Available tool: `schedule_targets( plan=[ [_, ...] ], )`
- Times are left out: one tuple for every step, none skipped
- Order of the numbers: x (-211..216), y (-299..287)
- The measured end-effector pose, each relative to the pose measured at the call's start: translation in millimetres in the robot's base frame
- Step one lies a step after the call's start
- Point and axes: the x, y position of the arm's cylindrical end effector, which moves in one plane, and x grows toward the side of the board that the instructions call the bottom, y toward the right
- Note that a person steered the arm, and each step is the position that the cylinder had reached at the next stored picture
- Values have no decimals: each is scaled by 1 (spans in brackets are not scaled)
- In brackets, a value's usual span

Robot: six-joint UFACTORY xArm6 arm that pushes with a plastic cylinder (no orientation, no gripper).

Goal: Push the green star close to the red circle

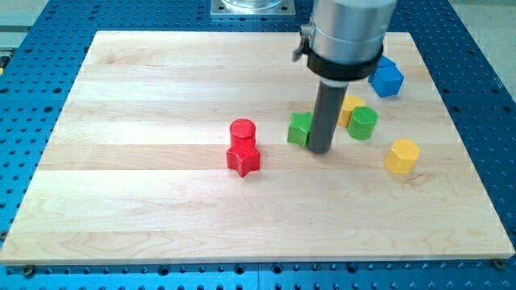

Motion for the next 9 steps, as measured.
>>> schedule_targets(
  plan=[
    [-41,-12],
    [-61,-20],
    [-67,-22],
    [-74,-26],
    [-74,-29],
    [-85,-33],
    [-101,-47],
    [-112,-65],
    [-112,-35]
  ],
)
